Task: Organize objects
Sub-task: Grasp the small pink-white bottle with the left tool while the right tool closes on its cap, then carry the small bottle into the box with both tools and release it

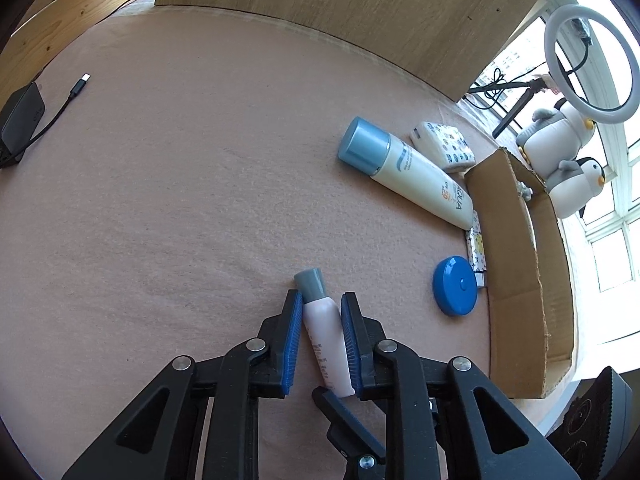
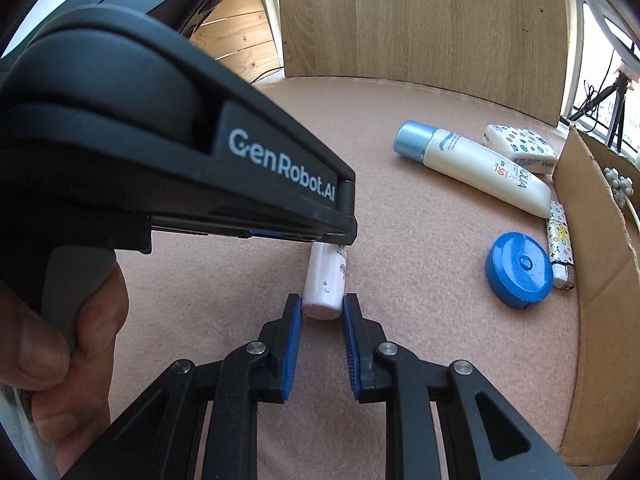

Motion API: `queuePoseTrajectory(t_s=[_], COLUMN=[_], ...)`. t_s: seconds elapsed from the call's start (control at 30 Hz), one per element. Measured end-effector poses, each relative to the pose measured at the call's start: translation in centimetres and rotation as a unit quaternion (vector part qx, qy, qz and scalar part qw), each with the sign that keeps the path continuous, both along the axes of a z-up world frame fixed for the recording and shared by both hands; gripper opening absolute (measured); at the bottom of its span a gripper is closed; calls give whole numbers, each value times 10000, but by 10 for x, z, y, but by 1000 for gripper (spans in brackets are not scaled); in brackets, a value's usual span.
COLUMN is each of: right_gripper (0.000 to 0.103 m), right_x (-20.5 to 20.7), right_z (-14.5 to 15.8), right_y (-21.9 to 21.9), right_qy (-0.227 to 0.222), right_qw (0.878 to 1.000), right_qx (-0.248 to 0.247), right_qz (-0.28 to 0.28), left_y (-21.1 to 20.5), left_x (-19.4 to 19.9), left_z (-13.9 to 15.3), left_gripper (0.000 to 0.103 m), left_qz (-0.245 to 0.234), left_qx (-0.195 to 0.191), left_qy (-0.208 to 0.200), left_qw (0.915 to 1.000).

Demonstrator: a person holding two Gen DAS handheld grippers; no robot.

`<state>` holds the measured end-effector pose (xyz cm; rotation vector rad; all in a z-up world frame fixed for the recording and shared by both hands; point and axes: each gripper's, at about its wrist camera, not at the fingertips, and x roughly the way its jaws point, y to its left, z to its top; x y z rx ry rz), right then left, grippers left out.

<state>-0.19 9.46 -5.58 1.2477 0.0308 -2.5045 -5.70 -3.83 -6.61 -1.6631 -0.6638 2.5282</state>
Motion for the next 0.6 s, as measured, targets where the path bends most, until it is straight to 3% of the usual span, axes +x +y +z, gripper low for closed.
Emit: queuePoseTrajectory(t_s=[0.6], right_gripper=[18], right_x=[14], right_z=[40], right_y=[-1], right_qy=[480], right_qw=[9988], right_qx=[8], right_qz=[-131], left_y=[17], left_x=[11], left_z=[52], left_gripper=[22], left_qz=[-123], left_qx=[-99], left_qy=[525], left_qw=[9985])
